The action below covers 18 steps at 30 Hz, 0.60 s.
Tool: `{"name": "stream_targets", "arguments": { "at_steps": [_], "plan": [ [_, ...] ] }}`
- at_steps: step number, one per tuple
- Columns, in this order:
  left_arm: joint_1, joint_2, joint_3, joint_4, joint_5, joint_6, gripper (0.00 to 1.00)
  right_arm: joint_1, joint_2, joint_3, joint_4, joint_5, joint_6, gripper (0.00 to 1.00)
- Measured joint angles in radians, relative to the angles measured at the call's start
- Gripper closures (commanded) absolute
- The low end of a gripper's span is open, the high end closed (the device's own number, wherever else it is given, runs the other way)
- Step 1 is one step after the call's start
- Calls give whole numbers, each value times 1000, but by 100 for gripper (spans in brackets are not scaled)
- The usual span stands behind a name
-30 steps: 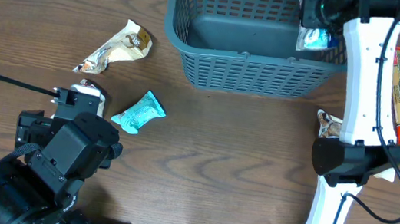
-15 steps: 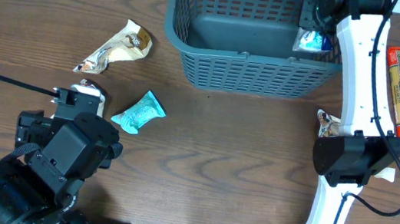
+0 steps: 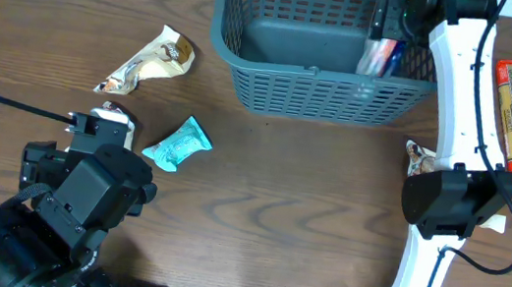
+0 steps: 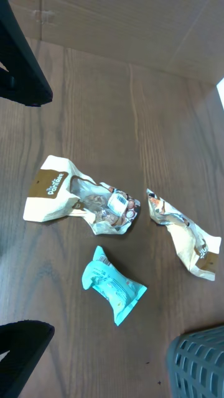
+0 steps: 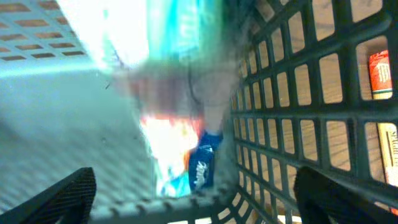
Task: Pack container
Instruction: 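Lower the tissue packs into the basket and open right gripper, then withdraw the right gripper out of the basket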
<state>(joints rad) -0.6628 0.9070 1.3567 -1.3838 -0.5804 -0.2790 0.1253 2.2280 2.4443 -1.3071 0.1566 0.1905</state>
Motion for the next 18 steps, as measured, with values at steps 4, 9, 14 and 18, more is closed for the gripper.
{"name": "stream_targets", "arguments": {
  "at_steps": [4,9,14,18],
  "plan": [
    [0,0,0,0,0,0,1,-2,0,0,25,1,0,10],
    [0,0,0,0,0,0,1,-2,0,1,67,1,-13,9],
    [0,0,0,0,0,0,1,-2,3,79,77,-3,-43,9],
    [0,0,0,0,0,0,1,-2,5,282,88,-15,-79,11]
  ]
}}
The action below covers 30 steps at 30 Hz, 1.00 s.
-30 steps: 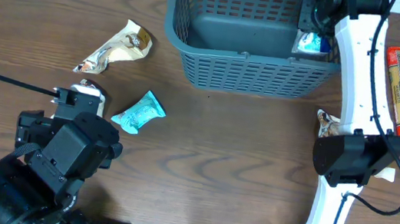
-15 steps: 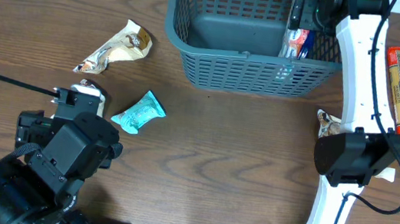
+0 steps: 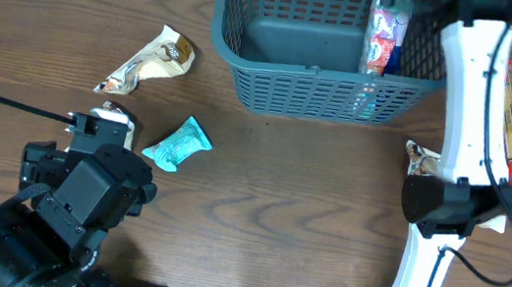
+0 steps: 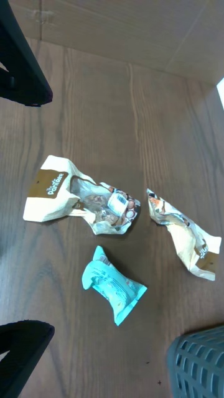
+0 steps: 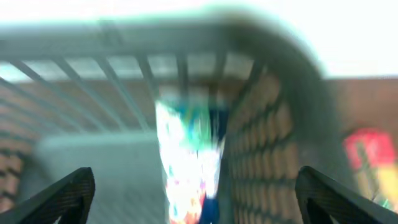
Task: Pack container
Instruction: 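Withdraw the right gripper out of the basket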
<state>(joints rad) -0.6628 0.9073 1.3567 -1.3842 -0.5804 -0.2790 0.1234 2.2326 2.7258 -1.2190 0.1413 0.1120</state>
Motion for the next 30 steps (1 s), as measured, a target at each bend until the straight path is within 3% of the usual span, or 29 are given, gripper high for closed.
{"name": "stream_targets", "arguments": {
  "at_steps": [5,9,11,20,25,30],
  "plan": [
    [0,0,0,0,0,0,1,-4,-22,275,-24,52,-33,11],
    [0,0,0,0,0,0,1,-47,-92,363,-101,184,11,8],
    [0,0,0,0,0,0,1,-97,-136,374,-160,258,72,1],
    [0,0,0,0,0,0,1,-289,-211,386,-466,308,203,1],
    [0,0,0,0,0,0,1,-302,-210,354,-475,260,240,1],
    [0,0,0,0,0,0,1,-312,-210,282,-476,261,438,1]
  ]
}}
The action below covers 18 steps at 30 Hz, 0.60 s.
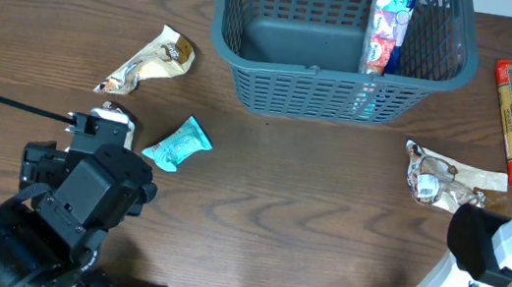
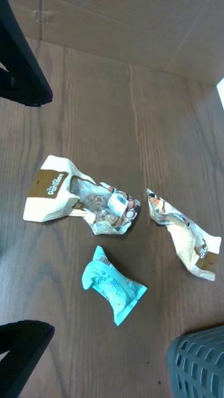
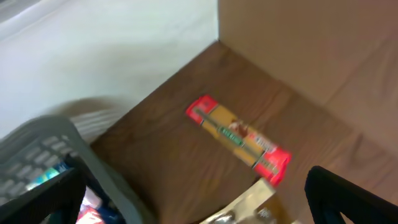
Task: Pack container
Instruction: 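Withdraw the right gripper out of the basket, then reach right gripper down to the crumpled brown Pavee bag and grasp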
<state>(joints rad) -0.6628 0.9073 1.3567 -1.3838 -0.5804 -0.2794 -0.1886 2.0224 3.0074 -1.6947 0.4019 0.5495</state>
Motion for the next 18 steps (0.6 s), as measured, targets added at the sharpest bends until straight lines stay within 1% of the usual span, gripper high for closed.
{"name": "stream_targets", "arguments": {
  "at_steps": [4,8,13,16,18],
  "plan": [
    [0,0,0,0,0,0,1,-43,0,-105,1,2,204,1],
    [0,0,0,0,0,0,1,-101,0,-240,1,-4,352,1],
    [0,0,0,0,0,0,1,-171,0,-437,6,-40,494,1],
    [0,0,0,0,0,0,1,-200,0,-538,77,-59,498,1],
    [0,0,0,0,0,0,1,-213,3,-593,174,-75,410,1]
  ]
}}
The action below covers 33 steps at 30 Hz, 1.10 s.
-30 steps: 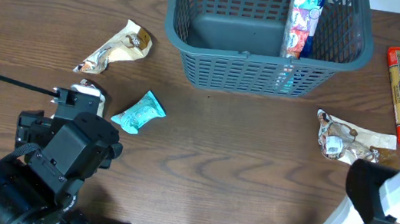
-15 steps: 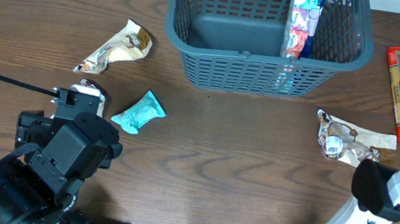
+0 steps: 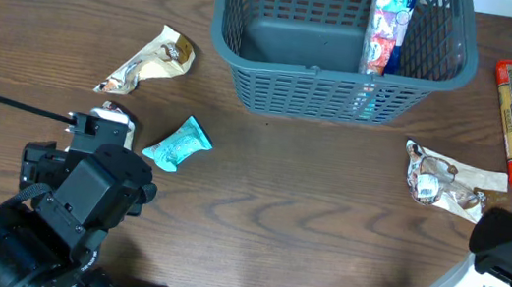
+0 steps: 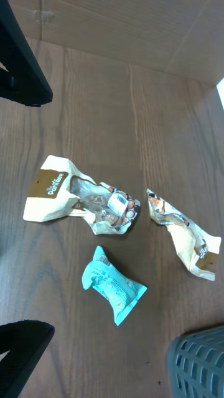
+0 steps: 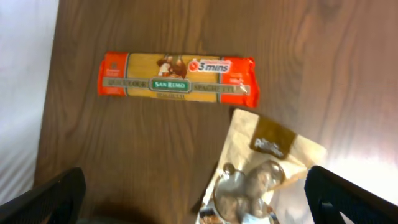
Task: Pack container
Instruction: 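Reach right gripper down to the crumpled brown Pavee bag and grasp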
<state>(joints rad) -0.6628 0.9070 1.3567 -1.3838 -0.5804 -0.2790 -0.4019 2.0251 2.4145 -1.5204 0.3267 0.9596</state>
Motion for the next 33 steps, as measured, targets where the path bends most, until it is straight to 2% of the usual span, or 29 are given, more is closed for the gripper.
{"name": "stream_targets", "arguments": {
  "at_steps": [3,7,10,11,13,15,20,23,27,30,33],
  "plan": [
    [0,0,0,0,0,0,2,-7,7,-40,137,-66,-276,1],
    [0,0,0,0,0,0,1,-5,9,-53,176,-198,-663,1],
    [0,0,0,0,0,0,1,-6,9,-53,194,-214,-768,2],
    [0,0,0,0,0,0,1,-6,9,-53,193,-216,-767,9],
    [0,0,0,0,0,0,1,-7,9,-53,168,-219,-711,13],
    [0,0,0,0,0,0,1,-7,9,-53,114,-211,-594,12],
    [0,0,0,0,0,0,1,-8,9,-55,-124,-146,-130,5],
    [0,0,0,0,0,0,1,-9,9,-59,-175,-121,56,2],
    [0,0,0,0,0,0,1,-10,9,-61,-175,-127,151,1],
    [0,0,0,0,0,0,1,-10,4,-80,-174,-137,163,1],
    [0,0,0,0,0,0,1,-9,-32,-174,-172,-141,163,1]
  ]
}}
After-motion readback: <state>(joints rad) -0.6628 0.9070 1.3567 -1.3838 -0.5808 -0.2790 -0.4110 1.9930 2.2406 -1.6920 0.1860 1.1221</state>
